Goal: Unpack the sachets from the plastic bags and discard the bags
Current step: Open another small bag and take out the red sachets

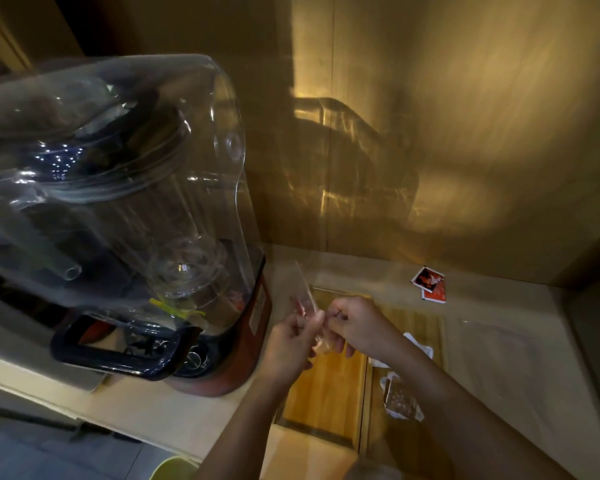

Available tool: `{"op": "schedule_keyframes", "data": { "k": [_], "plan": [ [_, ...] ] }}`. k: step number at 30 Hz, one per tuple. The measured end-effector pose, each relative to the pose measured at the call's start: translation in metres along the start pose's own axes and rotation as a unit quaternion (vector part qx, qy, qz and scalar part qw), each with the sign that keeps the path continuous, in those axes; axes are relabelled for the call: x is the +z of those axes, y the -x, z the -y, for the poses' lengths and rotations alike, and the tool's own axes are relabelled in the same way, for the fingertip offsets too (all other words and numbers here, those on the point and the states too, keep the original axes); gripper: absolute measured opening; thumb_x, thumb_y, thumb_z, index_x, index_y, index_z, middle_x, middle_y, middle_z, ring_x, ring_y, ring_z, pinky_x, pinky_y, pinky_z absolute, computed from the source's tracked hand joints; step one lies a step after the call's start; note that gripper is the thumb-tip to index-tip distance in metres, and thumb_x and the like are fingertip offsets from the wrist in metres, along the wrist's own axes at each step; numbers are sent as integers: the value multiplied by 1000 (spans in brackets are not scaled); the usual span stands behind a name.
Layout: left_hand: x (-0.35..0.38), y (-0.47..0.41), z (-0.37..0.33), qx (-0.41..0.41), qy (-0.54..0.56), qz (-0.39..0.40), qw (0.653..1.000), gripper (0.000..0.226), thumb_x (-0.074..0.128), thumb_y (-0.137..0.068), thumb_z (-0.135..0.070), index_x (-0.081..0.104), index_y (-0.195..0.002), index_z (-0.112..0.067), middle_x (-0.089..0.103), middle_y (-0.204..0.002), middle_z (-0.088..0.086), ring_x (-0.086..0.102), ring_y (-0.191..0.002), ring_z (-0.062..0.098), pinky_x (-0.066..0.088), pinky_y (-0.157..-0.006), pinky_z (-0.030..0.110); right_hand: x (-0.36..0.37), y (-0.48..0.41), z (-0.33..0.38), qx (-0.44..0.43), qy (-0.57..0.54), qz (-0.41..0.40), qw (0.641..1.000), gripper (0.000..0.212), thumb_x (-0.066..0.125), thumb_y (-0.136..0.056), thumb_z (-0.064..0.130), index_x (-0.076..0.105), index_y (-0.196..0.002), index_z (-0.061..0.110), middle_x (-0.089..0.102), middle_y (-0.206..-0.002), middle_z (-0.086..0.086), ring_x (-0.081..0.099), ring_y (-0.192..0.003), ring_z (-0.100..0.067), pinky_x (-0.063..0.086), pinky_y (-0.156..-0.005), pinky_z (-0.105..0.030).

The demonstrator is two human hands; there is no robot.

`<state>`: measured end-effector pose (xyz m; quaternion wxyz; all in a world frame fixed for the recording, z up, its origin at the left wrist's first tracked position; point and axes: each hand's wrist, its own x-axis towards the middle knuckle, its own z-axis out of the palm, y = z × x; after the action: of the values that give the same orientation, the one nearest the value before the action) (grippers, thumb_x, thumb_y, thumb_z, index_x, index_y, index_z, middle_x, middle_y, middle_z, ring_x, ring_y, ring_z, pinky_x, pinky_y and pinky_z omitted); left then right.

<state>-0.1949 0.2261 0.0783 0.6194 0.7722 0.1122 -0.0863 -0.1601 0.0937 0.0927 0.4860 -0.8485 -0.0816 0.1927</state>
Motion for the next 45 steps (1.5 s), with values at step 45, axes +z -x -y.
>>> {"op": "schedule_keyframes", "data": {
  "k": [45],
  "plan": [
    [-11, 13, 14, 172, -348, -59, 920, 14, 52, -89, -29, 63, -96, -24, 71, -88, 2, 67, -84, 24, 53, -67, 38, 23, 20, -6, -47, 252, -90, 962, 22, 46, -91, 29, 59, -85, 12, 52, -73, 1, 50, -68, -18, 32, -57, -28]
  ]
}}
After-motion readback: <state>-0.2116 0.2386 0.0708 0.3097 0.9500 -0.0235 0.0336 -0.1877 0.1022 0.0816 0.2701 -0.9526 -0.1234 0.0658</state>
